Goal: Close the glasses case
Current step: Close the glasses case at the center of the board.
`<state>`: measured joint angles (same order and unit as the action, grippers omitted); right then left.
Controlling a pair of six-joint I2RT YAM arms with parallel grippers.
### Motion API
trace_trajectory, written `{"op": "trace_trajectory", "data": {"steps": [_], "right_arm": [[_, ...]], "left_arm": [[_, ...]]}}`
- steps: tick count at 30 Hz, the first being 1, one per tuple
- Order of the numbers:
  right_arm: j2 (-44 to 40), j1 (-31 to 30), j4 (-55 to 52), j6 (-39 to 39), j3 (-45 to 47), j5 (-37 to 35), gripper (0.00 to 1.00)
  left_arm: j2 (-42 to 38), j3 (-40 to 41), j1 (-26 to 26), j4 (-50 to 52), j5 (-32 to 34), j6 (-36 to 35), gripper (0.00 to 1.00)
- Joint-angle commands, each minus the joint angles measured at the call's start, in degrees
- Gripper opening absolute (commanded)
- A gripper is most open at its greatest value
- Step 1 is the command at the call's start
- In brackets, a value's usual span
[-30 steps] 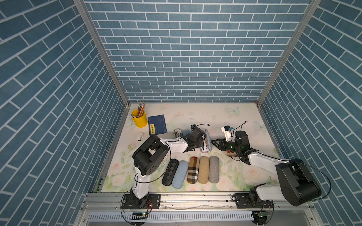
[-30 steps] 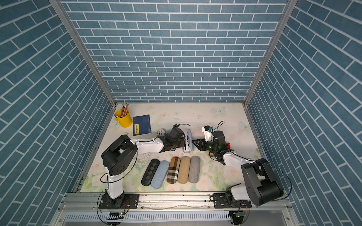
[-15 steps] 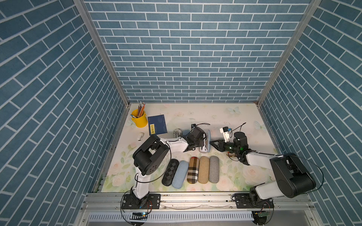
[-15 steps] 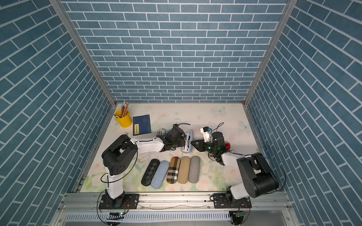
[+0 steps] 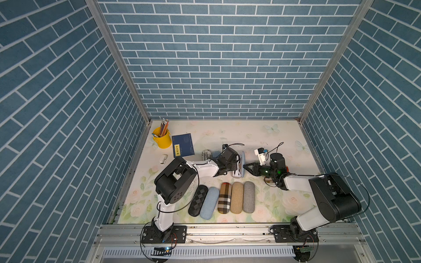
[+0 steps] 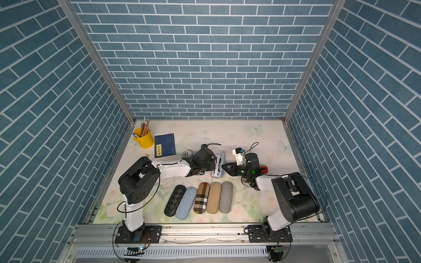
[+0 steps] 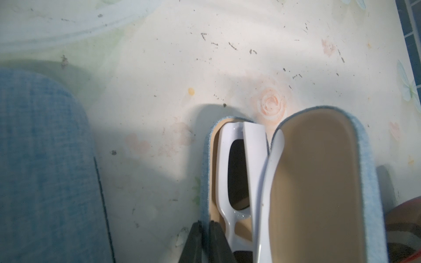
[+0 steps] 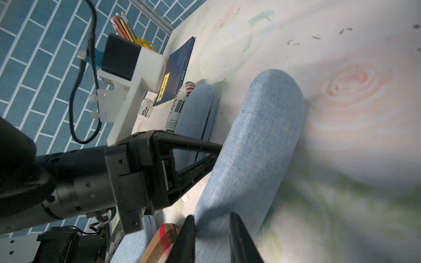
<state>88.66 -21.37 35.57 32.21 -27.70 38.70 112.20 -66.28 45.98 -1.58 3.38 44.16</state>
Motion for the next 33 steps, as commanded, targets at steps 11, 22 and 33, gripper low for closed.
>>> {"op": "trace_trajectory", "data": {"steps": [11,22,33], "right_arm": [[4.4,-2.1,0.4,0.8,-3.0,-1.9,0.25],[6.8,-3.9,-2.0,-0.5,-4.7,-4.1,0.24],[9.4,-6.0,-5.1,-1.6,-7.1,-6.9,0.24]], "left_arm": [[0.0,0.6,-0.4,-1.4,-0.5,-0.5,0.08],[-0.1,0.8,-0.4,-2.6,-0.9,-0.7,0.06],[-0.3,1.4,-0.3,-3.8,-1.3,-0.9,0.06]]}}
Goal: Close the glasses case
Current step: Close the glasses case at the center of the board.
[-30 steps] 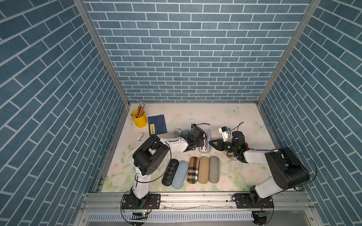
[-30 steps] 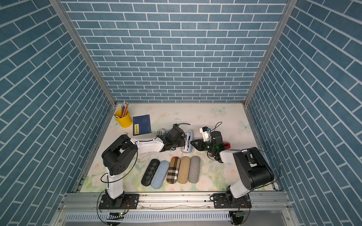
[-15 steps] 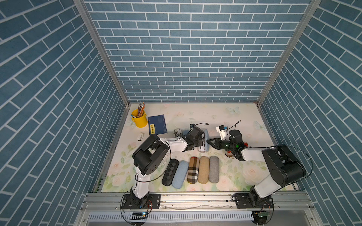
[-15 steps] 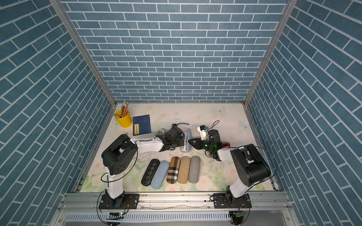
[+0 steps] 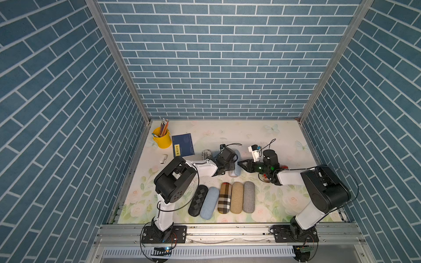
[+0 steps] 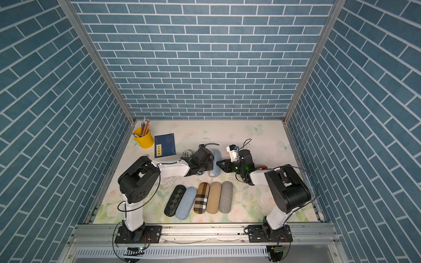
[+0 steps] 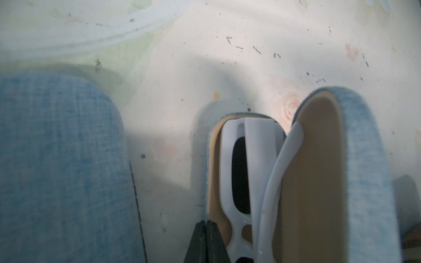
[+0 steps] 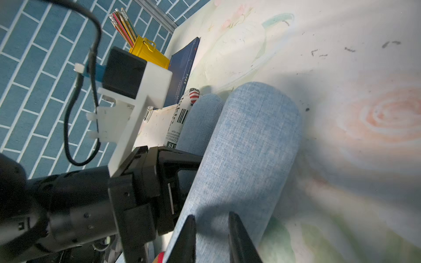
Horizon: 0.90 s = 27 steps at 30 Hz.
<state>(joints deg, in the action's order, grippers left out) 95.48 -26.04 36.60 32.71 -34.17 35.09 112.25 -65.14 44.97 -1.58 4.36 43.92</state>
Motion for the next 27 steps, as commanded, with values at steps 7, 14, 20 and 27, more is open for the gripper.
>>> {"op": "trace_trajectory", "data": {"steps": [7,14,20,27], "right_arm": [[5.3,-3.8,-11.4,-3.4,-3.8,-7.6,0.23],[7.9,-6.7,-15.9,-3.8,-6.6,-12.5,0.23],[10.0,-8.6,-17.9,-3.7,-8.3,-15.4,0.23],[10.4,-9.7,-17.0,-2.7,-8.6,-15.8,0.23]], "left_arm": [[-0.7,0.5,0.6,-4.3,-2.6,-0.9,0.04],[-1.4,1.2,0.6,-5.4,-3.0,-1.0,0.03],[-5.4,4.1,0.5,-8.8,-4.5,0.1,0.07],[-16.7,7.9,0.0,-7.2,-1.2,1.9,0.25]]}}
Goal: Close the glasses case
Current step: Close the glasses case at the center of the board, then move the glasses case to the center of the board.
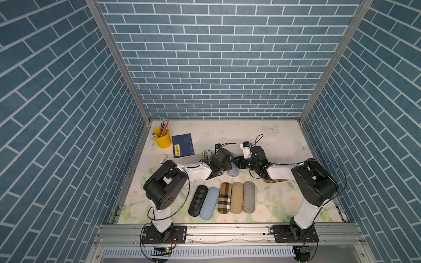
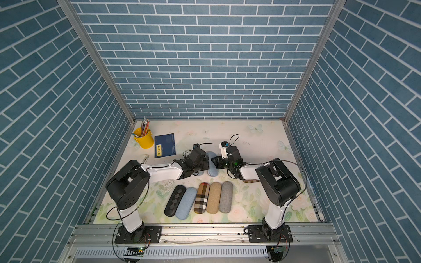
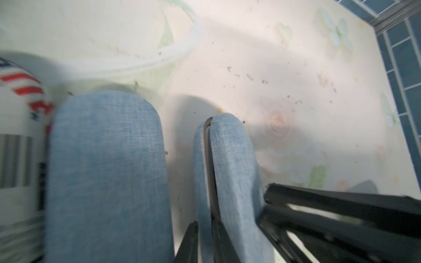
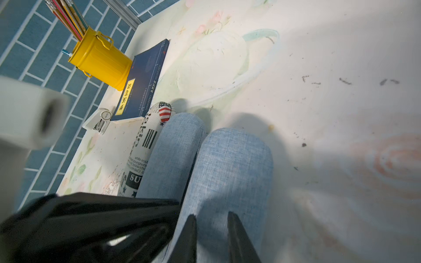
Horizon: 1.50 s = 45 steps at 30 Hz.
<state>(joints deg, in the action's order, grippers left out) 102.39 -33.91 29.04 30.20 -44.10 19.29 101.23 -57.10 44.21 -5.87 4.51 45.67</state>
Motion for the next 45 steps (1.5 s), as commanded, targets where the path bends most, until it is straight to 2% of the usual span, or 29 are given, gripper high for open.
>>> {"op": "trace_trajectory", "data": {"steps": [1,8,19,21,24,26,28,31,33,35,40,45], "right_arm": [[3.6,-1.9,-9.6,-0.2,1.0,0.0,0.23],[5.0,-2.9,-8.8,1.0,-0.4,0.2,0.24],[-5.1,-2.6,-6.7,3.2,2.6,1.1,0.33],[-8.7,-1.5,-7.7,3.1,3.9,0.6,0.35],[-16.0,2.0,-10.8,2.7,6.3,0.0,0.39],[-22.0,4.9,-15.0,1.9,7.6,-0.5,0.42],[-28.0,7.6,-21.4,0.6,7.7,-2.2,0.45],[-36.8,9.5,-31.5,-0.1,7.7,-7.4,0.61],[-42.4,10.1,-37.3,-0.1,8.6,-11.5,0.71],[-47.1,10.9,-42.6,0.4,10.0,-14.4,0.77],[-56.5,16.3,-50.1,3.5,14.8,-13.7,0.79],[-62.3,20.6,-54.4,6.8,16.9,-14.2,0.82]], "left_arm": [[-7.0,0.5,0.6,-3.0,-1.2,0.4,0.26],[-10.6,1.2,-0.3,-2.7,-1.5,0.8,0.39],[-13.4,3.2,-0.4,-2.0,-1.5,-0.9,0.50],[-14.3,3.5,-0.3,-1.7,-1.5,-1.7,0.52],[-15.6,4.1,-0.3,-1.0,-1.3,-2.7,0.68],[-16.5,4.7,0.1,-1.3,-1.3,-3.7,0.76],[-17.3,5.1,0.7,-1.4,-0.9,-4.7,0.80],[-17.5,5.5,2.1,-2.7,-0.6,-6.4,0.87],[-16.7,5.0,3.7,-3.3,-0.5,-7.8,0.90],[-15.7,4.3,5.2,-3.4,0.1,-9.3,0.92],[-14.6,4.1,9.4,-5.1,3.7,-12.6,1.00],[-17.3,6.2,12.8,-9.5,6.2,-15.7,1.00]]}}
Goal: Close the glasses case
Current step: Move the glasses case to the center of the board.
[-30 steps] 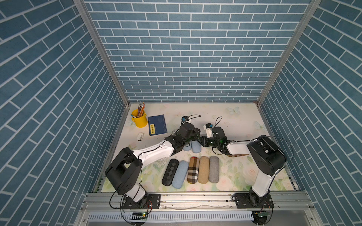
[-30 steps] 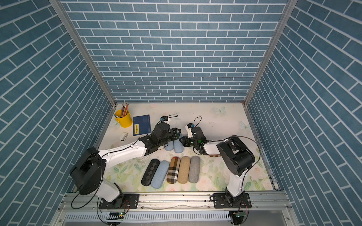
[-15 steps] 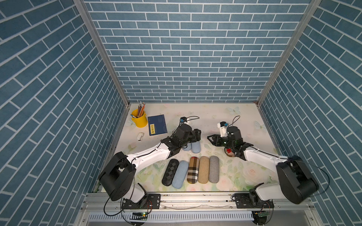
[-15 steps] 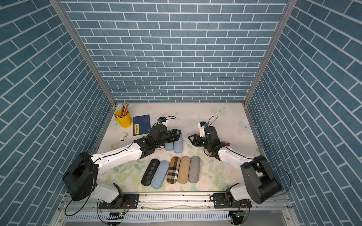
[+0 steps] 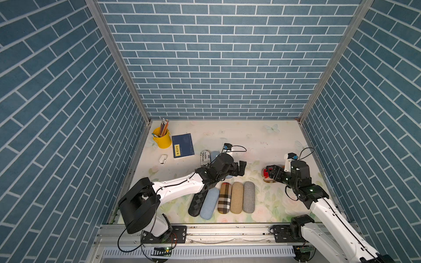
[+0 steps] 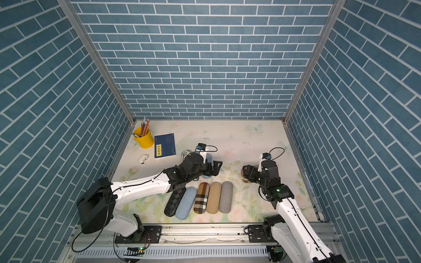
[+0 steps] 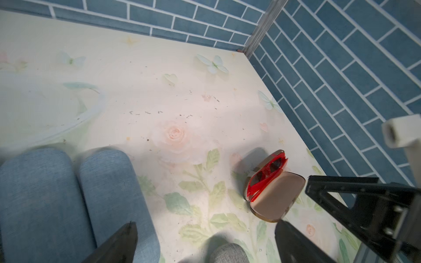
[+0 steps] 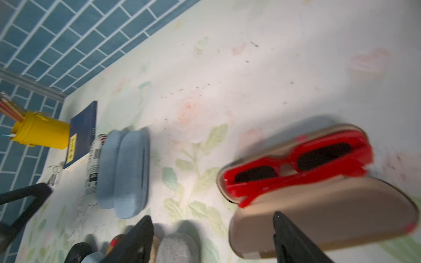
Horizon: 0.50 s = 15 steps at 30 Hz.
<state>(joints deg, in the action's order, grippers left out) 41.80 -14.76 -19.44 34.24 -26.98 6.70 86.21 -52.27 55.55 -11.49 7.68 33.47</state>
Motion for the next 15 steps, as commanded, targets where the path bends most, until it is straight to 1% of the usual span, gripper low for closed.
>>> {"op": "trace_trajectory", "data": {"steps": [1,4,7,9,11,13,15], "right_arm": [[-1.8,2.0,-6.7,3.1,-0.5,-2.0,0.82],[-2.2,4.3,-8.0,4.4,-0.4,-1.1,0.82],[-3.6,5.6,-9.4,5.6,0.4,-1.8,0.83],[-3.3,6.7,-9.9,5.8,1.8,-0.4,0.82],[-2.9,6.9,-9.8,6.6,2.1,0.5,0.82],[-2.6,7.1,-9.3,7.0,2.7,-1.0,0.82],[-1.5,7.3,-7.7,7.4,3.7,0.0,0.81]], "left_arm": [[-3.2,1.9,2.0,-4.5,3.3,-4.0,1.00],[-5.7,3.3,3.0,-5.7,4.1,-5.3,1.00],[-8.3,4.7,3.5,-5.7,4.7,-5.3,1.00],[-9.4,5.7,3.6,-5.9,4.2,-5.1,1.00],[-10.0,6.6,3.6,-6.4,3.9,-4.7,1.00],[-10.1,6.8,3.6,-6.4,3.7,-4.5,1.00],[-9.8,6.7,3.6,-6.3,2.8,-4.6,1.00]]}}
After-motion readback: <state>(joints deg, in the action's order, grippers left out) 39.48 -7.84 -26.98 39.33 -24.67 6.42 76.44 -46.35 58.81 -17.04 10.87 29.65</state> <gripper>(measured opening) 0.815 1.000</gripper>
